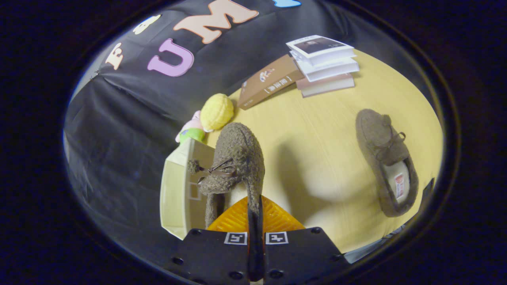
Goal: Open the storage box then place both shoes into the box .Put the left shoe in first, then the right shoe, with the right side of both shoes facing outward in a uniform manner.
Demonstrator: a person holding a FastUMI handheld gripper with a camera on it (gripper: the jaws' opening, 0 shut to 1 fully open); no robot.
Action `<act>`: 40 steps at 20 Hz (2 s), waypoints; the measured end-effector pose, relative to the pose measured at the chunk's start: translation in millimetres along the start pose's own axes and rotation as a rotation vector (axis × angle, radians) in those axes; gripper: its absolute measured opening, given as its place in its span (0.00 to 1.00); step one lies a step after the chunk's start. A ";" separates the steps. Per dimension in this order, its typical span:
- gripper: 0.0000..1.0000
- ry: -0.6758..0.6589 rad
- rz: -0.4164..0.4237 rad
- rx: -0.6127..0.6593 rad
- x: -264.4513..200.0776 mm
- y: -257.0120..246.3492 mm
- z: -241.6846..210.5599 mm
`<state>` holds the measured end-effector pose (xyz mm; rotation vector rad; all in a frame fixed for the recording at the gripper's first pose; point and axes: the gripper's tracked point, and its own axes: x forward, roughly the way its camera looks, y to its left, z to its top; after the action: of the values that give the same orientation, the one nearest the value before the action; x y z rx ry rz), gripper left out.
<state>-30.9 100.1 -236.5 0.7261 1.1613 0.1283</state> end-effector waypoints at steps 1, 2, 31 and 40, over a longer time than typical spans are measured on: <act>0.03 -0.010 0.020 0.006 -2.9 16.7 3.1; 0.03 -0.023 0.039 0.007 -6.2 30.9 4.8; 0.31 0.110 -0.103 -0.227 143.9 184.6 -116.0; 0.94 0.089 0.076 -0.316 104.3 214.0 -103.5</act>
<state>-19.8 358.6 -215.2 0.4878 1.1643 0.4016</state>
